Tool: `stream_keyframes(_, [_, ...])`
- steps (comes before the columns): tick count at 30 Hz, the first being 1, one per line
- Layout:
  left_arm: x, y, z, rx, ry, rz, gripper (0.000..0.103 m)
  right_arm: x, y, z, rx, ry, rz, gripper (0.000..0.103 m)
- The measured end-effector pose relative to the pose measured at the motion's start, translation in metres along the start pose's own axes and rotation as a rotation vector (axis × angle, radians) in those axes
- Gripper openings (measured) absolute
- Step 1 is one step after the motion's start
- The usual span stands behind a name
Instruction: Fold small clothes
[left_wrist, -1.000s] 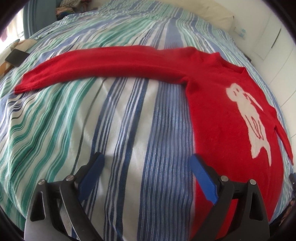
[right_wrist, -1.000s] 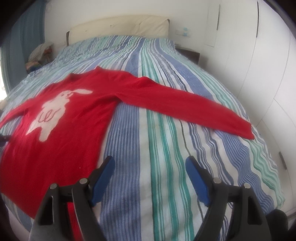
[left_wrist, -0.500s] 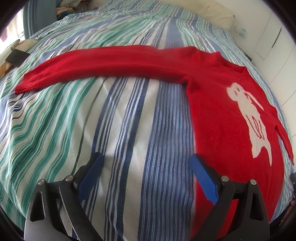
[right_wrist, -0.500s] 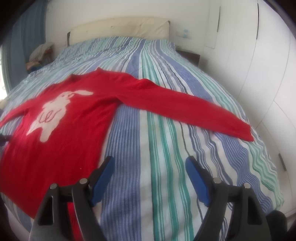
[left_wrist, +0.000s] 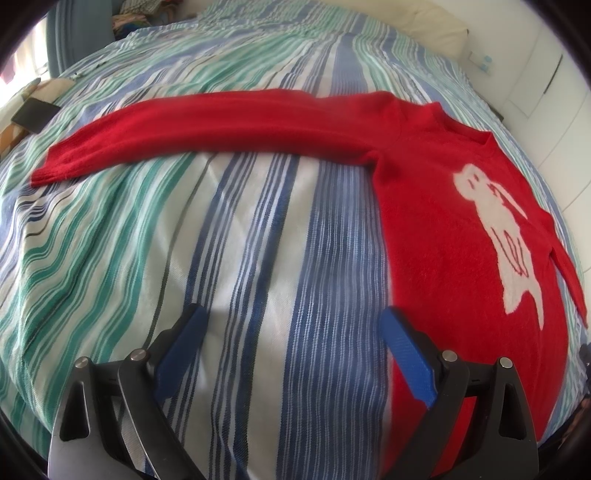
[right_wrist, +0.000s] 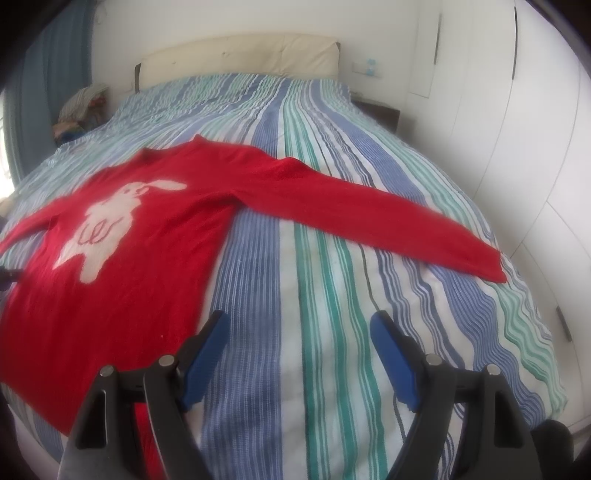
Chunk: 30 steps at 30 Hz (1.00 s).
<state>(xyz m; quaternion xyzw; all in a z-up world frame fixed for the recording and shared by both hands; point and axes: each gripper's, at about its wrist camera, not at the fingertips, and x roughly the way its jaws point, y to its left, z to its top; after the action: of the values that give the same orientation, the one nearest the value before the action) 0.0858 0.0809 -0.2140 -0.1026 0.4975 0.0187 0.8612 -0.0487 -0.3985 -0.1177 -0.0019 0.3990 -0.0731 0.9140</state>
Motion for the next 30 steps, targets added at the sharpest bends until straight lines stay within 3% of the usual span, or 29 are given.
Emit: stream_keyframes(30, [-0.0046, 0.0035, 0.0007, -0.025, -0.007, -0.019, 0.096, -0.0009, 0.0010, -0.0003, -0.001, -0.003, -0.002, 0.078])
